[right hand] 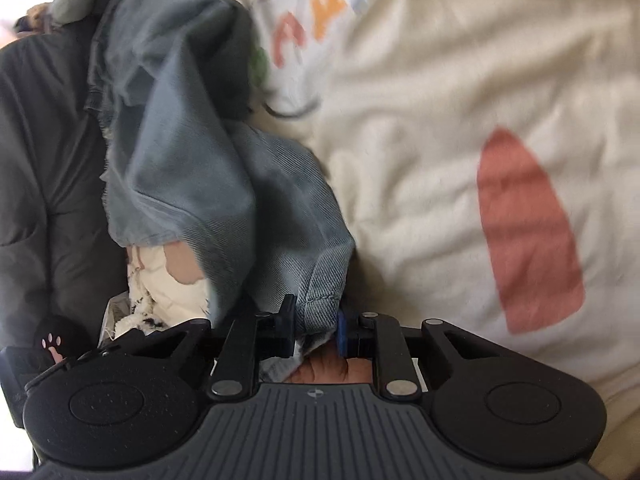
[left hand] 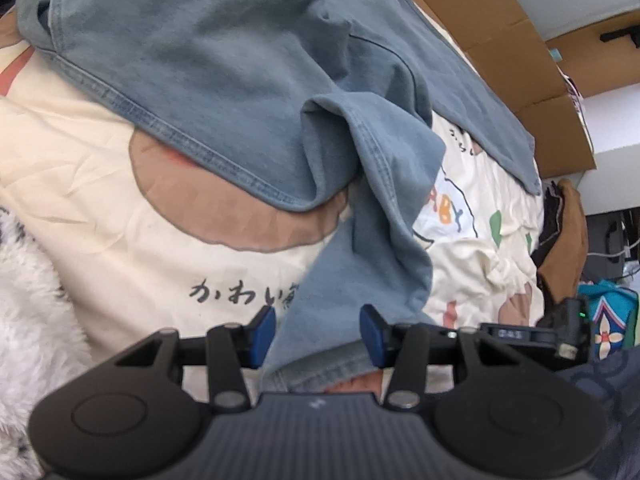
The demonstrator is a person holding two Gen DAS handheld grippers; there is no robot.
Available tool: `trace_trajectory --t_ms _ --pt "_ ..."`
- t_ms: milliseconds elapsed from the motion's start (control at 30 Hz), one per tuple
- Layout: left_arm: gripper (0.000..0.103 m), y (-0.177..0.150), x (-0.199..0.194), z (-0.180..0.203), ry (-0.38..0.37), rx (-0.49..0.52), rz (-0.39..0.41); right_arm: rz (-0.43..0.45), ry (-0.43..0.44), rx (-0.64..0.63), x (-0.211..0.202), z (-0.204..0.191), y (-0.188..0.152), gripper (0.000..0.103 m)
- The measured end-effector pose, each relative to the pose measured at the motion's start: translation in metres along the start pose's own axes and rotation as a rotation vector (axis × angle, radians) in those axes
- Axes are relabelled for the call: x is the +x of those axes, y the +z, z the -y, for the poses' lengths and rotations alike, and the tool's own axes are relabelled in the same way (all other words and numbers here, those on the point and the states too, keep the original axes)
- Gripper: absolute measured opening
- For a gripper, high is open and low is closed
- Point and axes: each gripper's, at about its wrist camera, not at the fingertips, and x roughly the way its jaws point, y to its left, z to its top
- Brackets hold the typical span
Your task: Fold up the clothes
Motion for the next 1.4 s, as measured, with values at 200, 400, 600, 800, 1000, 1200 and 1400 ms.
trace_trajectory --t_ms 200,400,600,800,1000,1200,1400 --pt "0.049 0.012 -0.002 -0.007 0.047 -0.029 0.051 0.039 -0.095 -0.079 -0.043 -0.010 0.011 0.017" --pt "0.049 0.021 -0.003 -0.019 0.074 -0.084 0.087 0.068 -0.265 -0.194 -0.105 -0.011 0.040 0.017" --pt "0.049 0.025 -0.004 -0.028 0.095 -0.116 0.112 0.041 -0.455 -0.342 -0.151 -0.024 0.071 0.017" --pt "0.051 0.031 -0.004 -0.036 0.112 -0.153 0.147 0.023 -0.577 -0.425 -0.184 -0.027 0.096 0.017" --pt "0.051 0.043 0.001 -0.050 0.135 -0.215 0.186 0.044 -0.620 -0.395 -0.200 -0.009 0.108 0.016" --pt "0.051 0.058 0.010 -0.065 0.168 -0.264 0.221 0.074 -0.645 -0.329 -0.211 0.009 0.116 0.010" --pt "0.051 0.072 0.030 -0.079 0.187 -0.301 0.232 0.127 -0.687 -0.243 -0.235 0.039 0.125 0.009"
